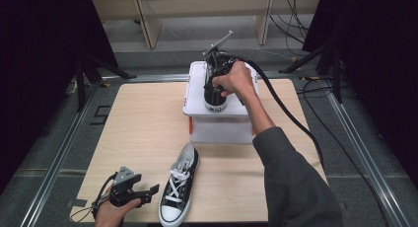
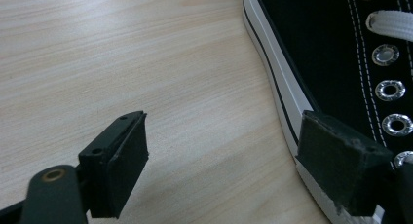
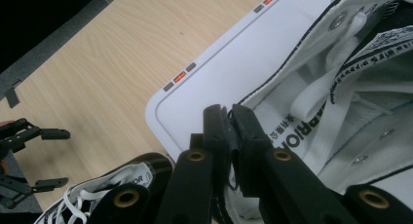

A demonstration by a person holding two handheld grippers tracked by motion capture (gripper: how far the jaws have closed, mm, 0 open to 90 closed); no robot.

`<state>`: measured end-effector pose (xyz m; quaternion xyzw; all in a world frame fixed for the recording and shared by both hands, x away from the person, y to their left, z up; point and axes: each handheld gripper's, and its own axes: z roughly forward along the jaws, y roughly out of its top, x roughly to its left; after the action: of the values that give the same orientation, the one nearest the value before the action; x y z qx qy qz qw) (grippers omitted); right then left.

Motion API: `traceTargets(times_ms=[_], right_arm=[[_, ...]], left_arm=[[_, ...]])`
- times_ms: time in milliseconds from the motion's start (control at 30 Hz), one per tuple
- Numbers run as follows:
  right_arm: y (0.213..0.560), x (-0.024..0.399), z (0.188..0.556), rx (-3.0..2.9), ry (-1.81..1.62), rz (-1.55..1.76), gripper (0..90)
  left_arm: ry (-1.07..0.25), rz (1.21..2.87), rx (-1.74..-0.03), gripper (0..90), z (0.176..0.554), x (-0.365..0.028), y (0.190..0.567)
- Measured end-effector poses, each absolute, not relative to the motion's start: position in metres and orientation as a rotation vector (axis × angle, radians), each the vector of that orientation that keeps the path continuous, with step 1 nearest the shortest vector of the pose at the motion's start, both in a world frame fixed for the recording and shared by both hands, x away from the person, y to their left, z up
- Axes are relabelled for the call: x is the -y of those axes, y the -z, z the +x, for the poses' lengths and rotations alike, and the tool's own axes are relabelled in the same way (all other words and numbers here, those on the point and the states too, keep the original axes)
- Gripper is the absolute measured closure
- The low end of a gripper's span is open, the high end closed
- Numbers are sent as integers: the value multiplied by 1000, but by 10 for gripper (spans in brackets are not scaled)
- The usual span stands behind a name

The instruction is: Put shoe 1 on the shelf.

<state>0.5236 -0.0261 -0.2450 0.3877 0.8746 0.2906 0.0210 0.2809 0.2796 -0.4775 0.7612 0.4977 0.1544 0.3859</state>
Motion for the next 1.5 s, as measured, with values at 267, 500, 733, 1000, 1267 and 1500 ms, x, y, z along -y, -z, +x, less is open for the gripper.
traceTargets(times_ms=[267, 500, 733, 1000, 1267, 1500], right_arm=[[238, 34, 511, -2645, -932, 1163, 577], [229, 67, 472, -2631, -1083, 1060, 489], [254, 100, 435, -2640, -1069, 1000, 440], [321, 121, 393, -2724, -1124, 998, 424], [361, 106, 383, -2761, -1126, 955, 407], [380, 89, 380, -2819, -1146, 919, 410]], left_arm=[[-391, 1923, -1276, 179, 281, -281, 477], [-389, 1913, -1276, 179, 281, -282, 476], [-370, 1899, -1299, 179, 281, -281, 478], [-367, 1912, -1313, 179, 282, -283, 479], [-363, 1892, -1291, 179, 276, -280, 475], [-369, 1883, -1276, 179, 263, -281, 472]])
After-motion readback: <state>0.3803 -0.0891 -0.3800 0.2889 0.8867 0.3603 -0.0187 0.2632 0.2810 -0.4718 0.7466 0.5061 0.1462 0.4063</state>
